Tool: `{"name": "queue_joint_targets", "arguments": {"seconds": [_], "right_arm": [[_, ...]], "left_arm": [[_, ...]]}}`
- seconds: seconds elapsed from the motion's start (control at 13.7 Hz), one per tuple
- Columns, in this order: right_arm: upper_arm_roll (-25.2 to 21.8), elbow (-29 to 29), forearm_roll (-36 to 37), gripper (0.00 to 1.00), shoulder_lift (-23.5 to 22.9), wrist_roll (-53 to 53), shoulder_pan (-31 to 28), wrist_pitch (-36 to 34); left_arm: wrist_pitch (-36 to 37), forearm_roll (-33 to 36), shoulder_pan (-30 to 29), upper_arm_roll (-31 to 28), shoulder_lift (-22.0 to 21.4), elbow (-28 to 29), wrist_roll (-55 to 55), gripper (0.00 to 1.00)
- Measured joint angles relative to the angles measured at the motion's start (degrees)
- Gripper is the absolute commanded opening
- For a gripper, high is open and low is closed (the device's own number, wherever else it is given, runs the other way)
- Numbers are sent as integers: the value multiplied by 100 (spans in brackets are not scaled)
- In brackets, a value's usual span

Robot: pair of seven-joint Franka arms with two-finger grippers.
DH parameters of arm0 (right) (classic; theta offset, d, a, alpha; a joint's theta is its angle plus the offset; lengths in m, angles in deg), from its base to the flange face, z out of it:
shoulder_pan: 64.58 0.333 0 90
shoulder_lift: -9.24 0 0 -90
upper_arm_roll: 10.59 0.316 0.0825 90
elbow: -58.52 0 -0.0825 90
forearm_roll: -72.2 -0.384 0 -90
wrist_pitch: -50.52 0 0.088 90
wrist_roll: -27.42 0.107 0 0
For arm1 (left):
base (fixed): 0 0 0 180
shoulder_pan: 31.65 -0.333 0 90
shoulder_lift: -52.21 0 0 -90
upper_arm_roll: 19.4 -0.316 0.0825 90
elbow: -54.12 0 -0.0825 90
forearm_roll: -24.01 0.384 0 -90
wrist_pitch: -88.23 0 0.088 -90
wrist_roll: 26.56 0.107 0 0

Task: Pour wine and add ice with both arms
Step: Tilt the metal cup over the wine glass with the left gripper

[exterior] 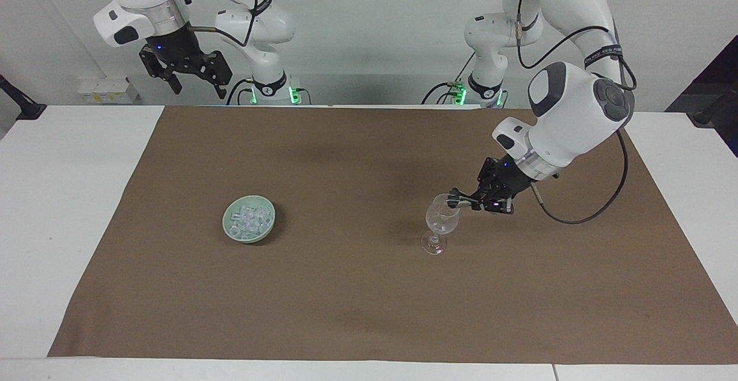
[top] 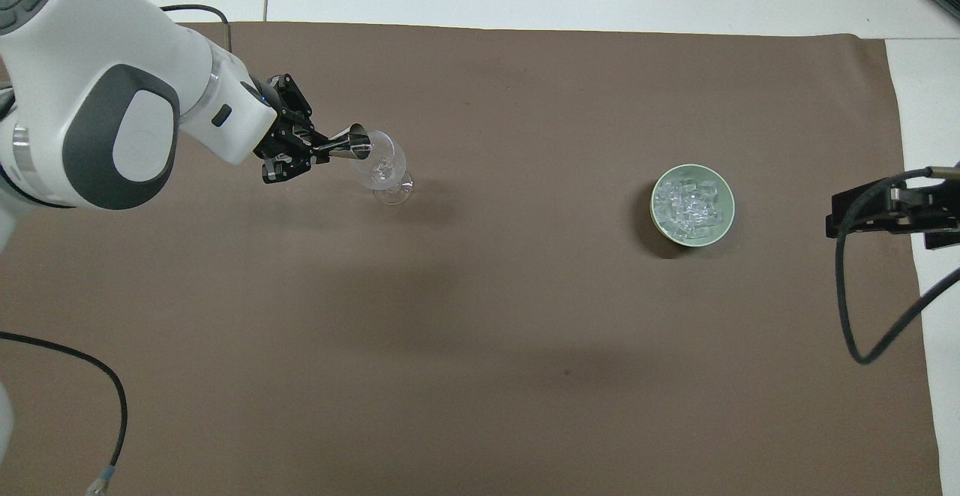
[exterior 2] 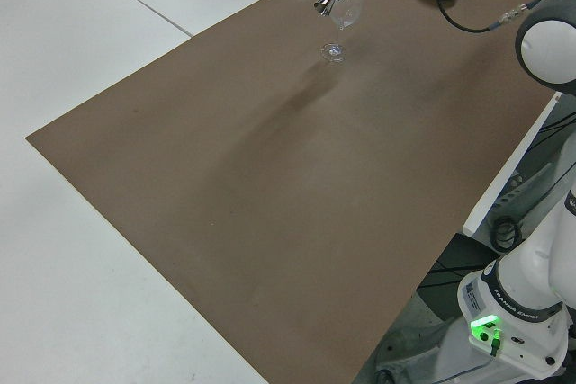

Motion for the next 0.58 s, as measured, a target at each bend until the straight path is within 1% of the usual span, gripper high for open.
{"name": "queue_joint_targets", "arguments": {"seconds": [0.58], "right_arm": [[0,0,0,100,0,0,0,0]], "left_arm": [[2,1054,359,-11,-158,-1,-926,0]]}}
